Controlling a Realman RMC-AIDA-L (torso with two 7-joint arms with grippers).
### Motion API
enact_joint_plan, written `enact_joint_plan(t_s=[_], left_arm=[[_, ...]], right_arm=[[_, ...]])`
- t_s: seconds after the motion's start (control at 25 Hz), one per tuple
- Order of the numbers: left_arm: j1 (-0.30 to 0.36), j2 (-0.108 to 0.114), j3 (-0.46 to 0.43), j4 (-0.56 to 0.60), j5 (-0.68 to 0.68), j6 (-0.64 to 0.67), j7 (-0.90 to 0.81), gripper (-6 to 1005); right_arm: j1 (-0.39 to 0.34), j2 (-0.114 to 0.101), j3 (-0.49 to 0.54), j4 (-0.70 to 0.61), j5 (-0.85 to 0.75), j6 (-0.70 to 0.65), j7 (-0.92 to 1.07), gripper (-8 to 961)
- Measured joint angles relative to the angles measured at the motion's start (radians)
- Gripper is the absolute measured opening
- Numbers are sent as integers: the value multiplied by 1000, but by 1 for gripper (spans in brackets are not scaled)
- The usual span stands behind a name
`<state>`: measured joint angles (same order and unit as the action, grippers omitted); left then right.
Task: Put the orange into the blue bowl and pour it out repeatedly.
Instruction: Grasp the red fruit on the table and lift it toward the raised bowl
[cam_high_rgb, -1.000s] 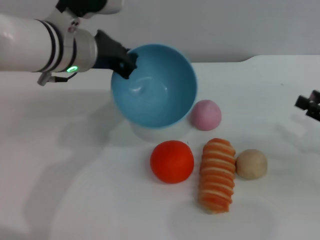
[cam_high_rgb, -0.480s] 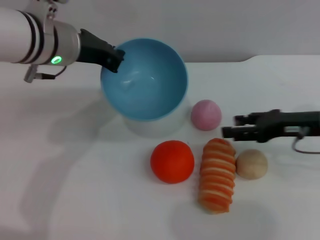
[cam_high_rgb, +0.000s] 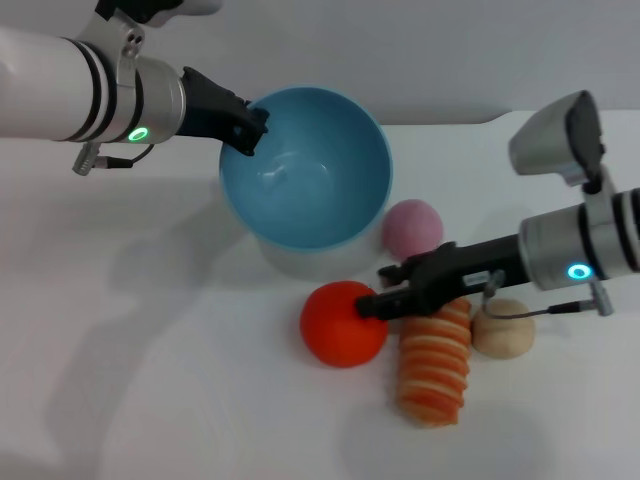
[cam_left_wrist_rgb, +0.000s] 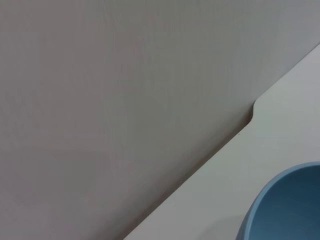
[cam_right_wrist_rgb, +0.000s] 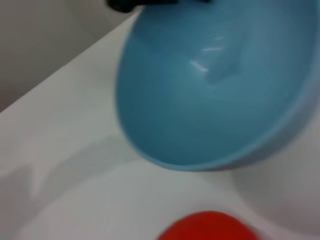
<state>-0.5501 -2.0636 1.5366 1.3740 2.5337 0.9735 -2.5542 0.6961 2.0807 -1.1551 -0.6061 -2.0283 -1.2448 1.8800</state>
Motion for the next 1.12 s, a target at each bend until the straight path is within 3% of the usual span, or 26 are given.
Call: enact_joint_plan(t_s=[0.36,0.64,1.04,1.12], left_arm=[[-1,1,21,-4,-1,-6,0,0],[3,0,22,-3,-1,-7,6,0],[-3,0,24,-19,-1,-15,8,-1],[-3,0,24,-23,-1,-16,8,-1]], right_arm=[[3,1,-270,9,105,103,27,666],[-8,3,-354,-44,106,105,28,660],[-14,2,-387,-91,106,115,22,251],[-22,2,-387,-109,106,115,22,234]])
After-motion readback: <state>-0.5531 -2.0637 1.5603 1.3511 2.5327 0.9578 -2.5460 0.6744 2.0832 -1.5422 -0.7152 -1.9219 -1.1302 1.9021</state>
